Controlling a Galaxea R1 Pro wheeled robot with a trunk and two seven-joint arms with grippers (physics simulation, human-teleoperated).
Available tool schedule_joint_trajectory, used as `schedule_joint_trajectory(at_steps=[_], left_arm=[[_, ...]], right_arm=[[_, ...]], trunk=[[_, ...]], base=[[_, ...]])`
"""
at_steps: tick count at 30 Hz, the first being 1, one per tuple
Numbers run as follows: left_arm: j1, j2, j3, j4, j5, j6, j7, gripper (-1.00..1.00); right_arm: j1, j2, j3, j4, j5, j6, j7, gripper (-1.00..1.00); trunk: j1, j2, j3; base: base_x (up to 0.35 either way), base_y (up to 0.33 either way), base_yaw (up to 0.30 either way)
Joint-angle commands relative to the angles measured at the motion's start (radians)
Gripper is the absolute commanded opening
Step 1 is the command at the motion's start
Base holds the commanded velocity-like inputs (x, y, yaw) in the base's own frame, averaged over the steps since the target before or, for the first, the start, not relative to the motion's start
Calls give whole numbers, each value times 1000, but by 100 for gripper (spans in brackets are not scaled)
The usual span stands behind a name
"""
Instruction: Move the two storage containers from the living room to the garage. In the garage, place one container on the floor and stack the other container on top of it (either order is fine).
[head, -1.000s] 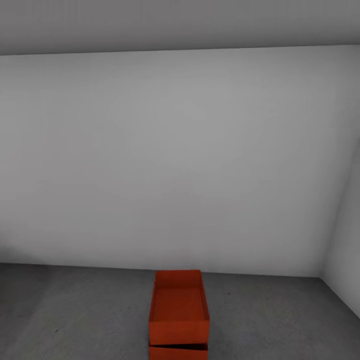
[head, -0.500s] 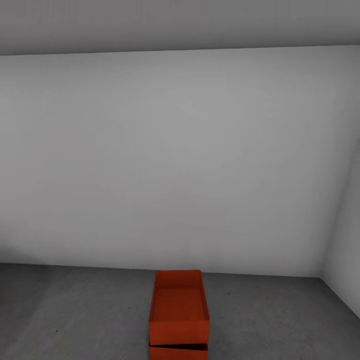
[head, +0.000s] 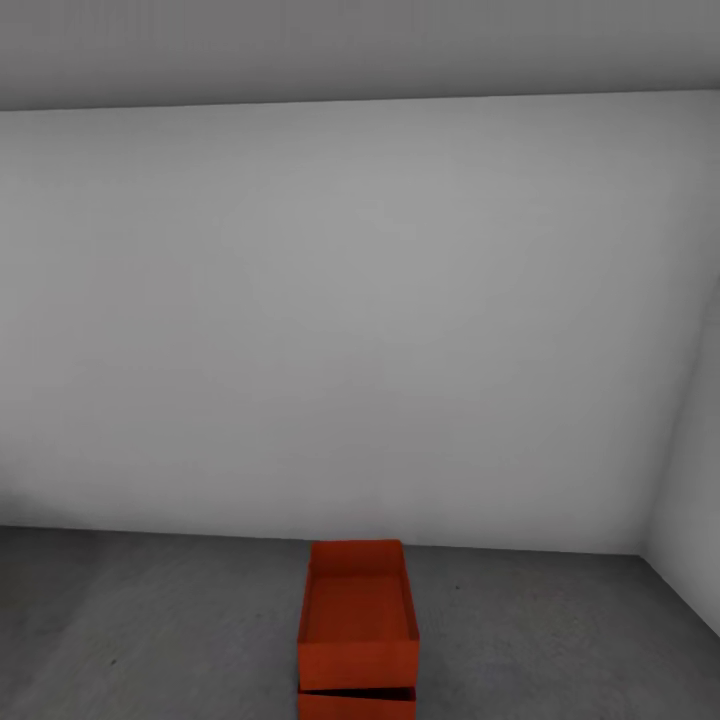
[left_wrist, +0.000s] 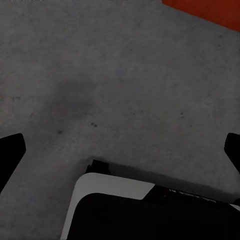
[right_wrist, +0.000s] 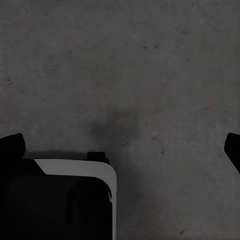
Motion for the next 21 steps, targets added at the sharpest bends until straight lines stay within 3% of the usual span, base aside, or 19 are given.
schedule_joint_trajectory(at_steps=[1,21], left_arm=[[0,0,-8,1,8,-3,0,100],[0,1,-10,1,10,-3,0,100]], right_arm=[[-1,0,-8,3,10,-5,-4,100],[-1,7,-11,4,6,-3,-17,100]], trunk=[[0,0,0],[0,0,0]], base=[[0,0,0],[0,0,0]])
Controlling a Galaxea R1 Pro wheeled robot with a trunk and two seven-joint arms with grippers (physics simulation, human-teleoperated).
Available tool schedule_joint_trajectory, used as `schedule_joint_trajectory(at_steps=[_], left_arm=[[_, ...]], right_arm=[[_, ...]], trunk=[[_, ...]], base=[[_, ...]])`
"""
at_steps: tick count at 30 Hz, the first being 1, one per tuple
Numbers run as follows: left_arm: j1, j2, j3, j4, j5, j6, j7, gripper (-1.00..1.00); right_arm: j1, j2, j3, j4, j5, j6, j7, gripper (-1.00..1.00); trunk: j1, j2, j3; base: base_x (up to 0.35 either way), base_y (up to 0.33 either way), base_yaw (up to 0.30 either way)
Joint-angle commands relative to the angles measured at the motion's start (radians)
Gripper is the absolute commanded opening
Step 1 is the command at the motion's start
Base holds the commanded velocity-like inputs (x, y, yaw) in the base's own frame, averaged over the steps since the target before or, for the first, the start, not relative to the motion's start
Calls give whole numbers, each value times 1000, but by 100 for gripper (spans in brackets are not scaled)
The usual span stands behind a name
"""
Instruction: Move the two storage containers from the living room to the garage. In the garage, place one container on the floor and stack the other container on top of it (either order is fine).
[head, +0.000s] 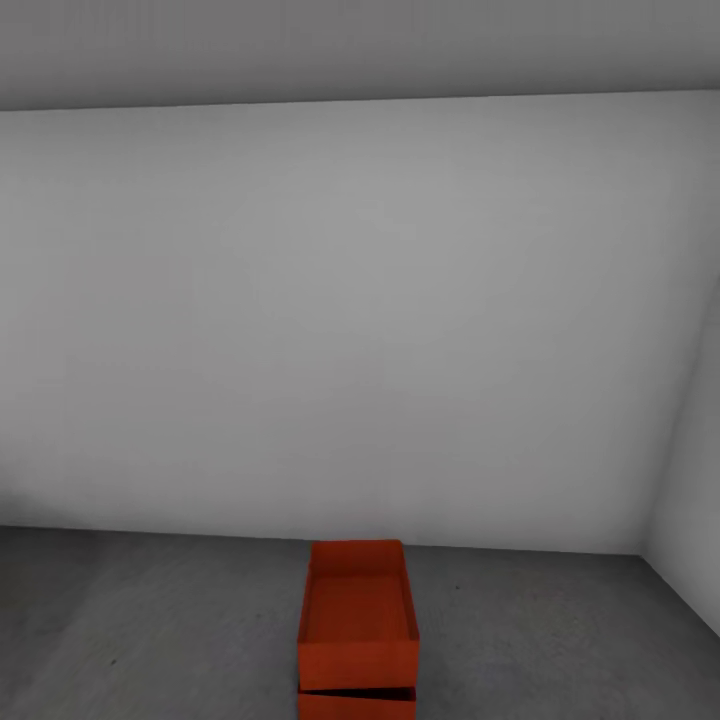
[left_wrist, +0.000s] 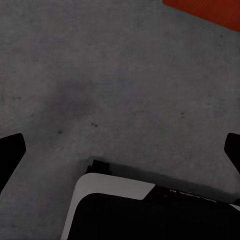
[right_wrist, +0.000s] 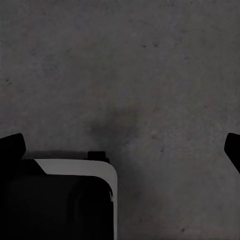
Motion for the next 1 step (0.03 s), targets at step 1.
schedule_joint_trajectory(at_steps=[1], left_arm=[[0,0,-9,1,9,-3,0,100]], right_arm=[[-1,0,-8,3,11,-5,-4,100]], trunk=[[0,0,0]], base=[[0,0,0]])
